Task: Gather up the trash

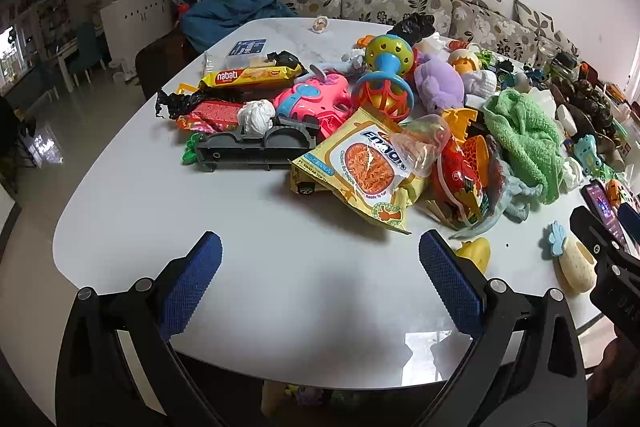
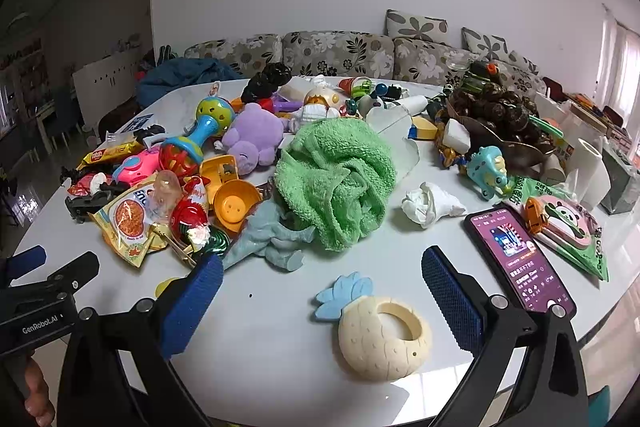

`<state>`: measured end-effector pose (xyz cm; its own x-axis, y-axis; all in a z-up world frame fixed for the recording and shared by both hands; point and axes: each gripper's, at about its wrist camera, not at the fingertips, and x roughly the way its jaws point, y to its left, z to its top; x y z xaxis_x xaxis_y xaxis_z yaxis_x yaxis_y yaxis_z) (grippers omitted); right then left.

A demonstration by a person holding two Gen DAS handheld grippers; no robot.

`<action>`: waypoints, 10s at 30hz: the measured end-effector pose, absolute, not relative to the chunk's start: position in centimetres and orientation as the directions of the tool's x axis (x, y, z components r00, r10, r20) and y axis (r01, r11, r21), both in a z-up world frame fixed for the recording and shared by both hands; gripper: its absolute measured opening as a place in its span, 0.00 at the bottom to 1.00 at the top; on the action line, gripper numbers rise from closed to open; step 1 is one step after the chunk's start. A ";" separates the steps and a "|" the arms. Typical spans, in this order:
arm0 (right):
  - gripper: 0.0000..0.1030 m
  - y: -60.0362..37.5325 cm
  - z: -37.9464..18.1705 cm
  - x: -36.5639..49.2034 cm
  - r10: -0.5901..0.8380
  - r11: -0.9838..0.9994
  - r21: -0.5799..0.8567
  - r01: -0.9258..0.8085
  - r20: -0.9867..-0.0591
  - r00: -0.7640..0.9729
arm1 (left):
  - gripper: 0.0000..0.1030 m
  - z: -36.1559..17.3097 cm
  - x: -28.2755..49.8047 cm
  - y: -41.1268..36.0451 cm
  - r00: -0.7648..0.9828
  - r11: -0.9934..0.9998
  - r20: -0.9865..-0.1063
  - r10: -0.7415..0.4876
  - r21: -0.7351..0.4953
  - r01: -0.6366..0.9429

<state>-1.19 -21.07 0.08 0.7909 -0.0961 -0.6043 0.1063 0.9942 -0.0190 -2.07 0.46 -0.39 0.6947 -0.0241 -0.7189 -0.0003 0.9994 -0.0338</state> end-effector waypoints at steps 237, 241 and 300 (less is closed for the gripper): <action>0.41 -15.9 -4.7 13.2 0.412 0.888 0.202 -0.412 -0.748 0.521 | 0.88 -2.3 -8.7 2.8 0.664 0.908 -0.634 -0.397 -0.167 0.383; 0.41 -18.7 -3.1 10.4 0.460 0.876 0.261 -0.406 -0.705 0.539 | 0.88 -1.2 -5.5 2.3 0.703 0.938 -0.624 -0.341 -0.183 0.293; 0.74 -22.8 -4.6 7.3 0.188 0.972 0.051 -0.230 -0.756 0.627 | 0.88 -1.0 -5.8 -1.1 0.689 0.884 -0.601 -0.404 -0.062 0.464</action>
